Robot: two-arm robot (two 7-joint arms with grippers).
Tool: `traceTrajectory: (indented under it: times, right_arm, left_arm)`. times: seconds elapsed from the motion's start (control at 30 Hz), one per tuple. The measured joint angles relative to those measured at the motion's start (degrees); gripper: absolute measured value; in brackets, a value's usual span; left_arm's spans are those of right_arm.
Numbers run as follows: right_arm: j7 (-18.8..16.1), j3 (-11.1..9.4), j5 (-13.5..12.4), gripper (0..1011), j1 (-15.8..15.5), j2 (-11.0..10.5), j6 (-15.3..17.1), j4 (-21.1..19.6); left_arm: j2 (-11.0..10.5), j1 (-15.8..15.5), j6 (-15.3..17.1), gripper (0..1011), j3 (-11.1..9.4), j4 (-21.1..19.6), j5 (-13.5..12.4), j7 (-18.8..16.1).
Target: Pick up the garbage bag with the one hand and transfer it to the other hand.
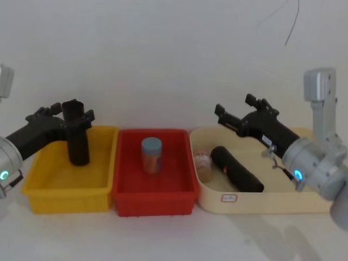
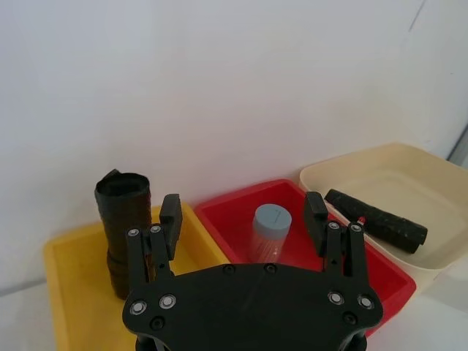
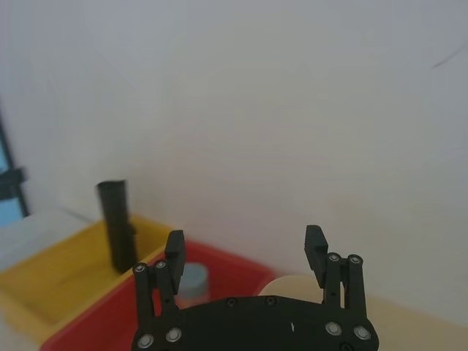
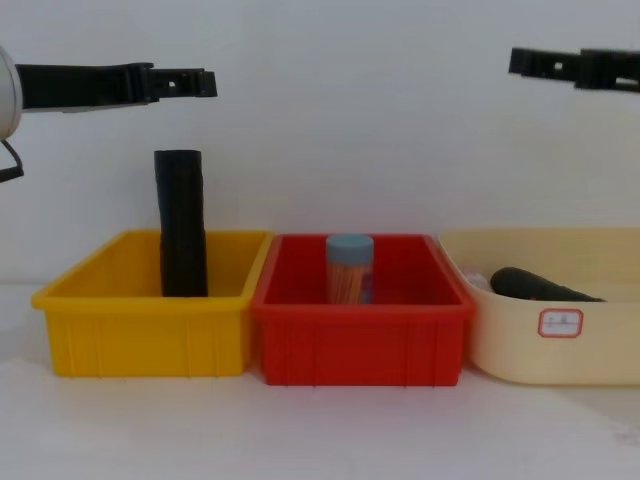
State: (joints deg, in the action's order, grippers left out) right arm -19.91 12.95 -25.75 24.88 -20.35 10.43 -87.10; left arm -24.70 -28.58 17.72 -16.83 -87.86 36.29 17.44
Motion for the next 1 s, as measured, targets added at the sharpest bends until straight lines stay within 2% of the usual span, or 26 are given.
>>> traceTrajectory:
  times: [0.03,0.17,0.4,0.6,1.0]
  right_arm:
    - [0.0,0.0,0.0,1000,0.0,0.0,0.0,0.0]
    - [-0.5,1.1,0.8,1000,-5.5,-0.9,-3.9,-4.1]
    - [-1.4,3.1,1.9,1000,-11.6,-2.1,-7.4,-8.8]
    - [-1.8,4.1,2.4,1000,-14.3,-2.7,-9.0,-11.0]
    - [-2.3,5.2,3.0,1000,-17.6,-3.3,-11.0,-13.5]
  left_arm:
    - [-0.1,0.0,-0.3,1000,-0.2,0.0,0.0,0.5]
    - [-0.3,-0.1,-1.0,1001,-0.5,0.2,0.1,1.6]
    - [-0.8,-0.7,-3.3,1000,-1.6,0.9,0.3,5.1]
    - [-1.1,-1.3,-5.6,1001,-2.7,1.5,0.4,8.4]
    - [-1.3,-1.7,-7.4,1000,-3.7,1.9,0.5,10.8]
